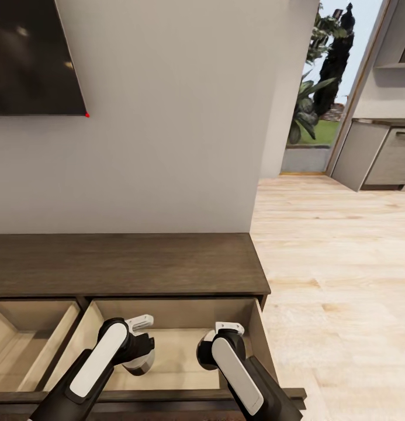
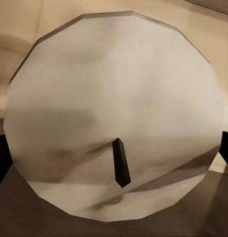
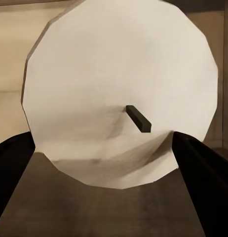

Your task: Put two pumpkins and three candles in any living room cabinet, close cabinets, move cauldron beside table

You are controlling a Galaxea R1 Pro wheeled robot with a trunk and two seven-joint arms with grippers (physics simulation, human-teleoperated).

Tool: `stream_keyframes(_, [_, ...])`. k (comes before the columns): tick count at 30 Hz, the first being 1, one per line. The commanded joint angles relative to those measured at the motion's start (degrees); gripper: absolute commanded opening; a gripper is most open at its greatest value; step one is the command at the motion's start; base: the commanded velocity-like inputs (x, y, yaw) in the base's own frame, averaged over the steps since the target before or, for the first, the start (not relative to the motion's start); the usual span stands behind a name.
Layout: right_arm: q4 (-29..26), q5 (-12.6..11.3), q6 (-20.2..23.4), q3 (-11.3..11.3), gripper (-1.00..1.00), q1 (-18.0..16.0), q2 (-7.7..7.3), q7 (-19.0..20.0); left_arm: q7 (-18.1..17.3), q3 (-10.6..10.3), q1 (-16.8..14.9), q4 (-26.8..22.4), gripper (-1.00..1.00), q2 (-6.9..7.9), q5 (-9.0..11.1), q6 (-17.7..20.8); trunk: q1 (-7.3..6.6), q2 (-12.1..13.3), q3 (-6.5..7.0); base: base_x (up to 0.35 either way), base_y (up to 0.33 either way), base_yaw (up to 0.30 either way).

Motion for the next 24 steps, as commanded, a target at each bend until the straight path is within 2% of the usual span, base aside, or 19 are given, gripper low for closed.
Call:
stream_keyframes(1, [0.0, -0.5, 0.2, 0.1, -1.0, -0.1, 0.0, -0.6, 0.6, -0.1, -0.1, -0.1, -1.0, 0.05, 0.5, 0.1, -0.01, 0.0, -0.06, 0.0, 0.0, 0.0])
stream_keyframes(9, [0.0, -0.5, 0.2, 0.1, -1.0, -0.1, 0.0, -0.6, 0.6, -0.1, -0.1, -0.1, -1.0, 0.05, 0.5, 0.1, -0.01, 0.0, -0.06, 0.0, 0.0, 0.0])
stream_keyframes(15, [0.0, -0.5, 0.2, 0.1, -1.0, -0.1, 0.0, -0.6, 0.6, -0.1, -0.1, -0.1, -1.0, 0.05, 0.5, 0.1, 0.14, -0.1, -1.39, 0.0, 0.0, 0.0])
stream_keyframes(20, [-0.1, -0.5, 0.2, 0.1, -1.0, -0.1, 0.0, -0.6, 0.6, -0.1, -0.1, -0.1, -1.0, 0.05, 0.5, 0.1, 0.14, -0.1, -1.39, 0.0, 0.0, 0.0])
stream_keyframes(24, [-0.2, -0.5, 0.2, 0.1, -1.0, -0.1, 0.0, -0.6, 0.6, -0.1, -0.1, -0.1, -1.0, 0.05, 0.5, 0.1, 0.25, -0.2, -2.27, 0.0, 0.0, 0.0])
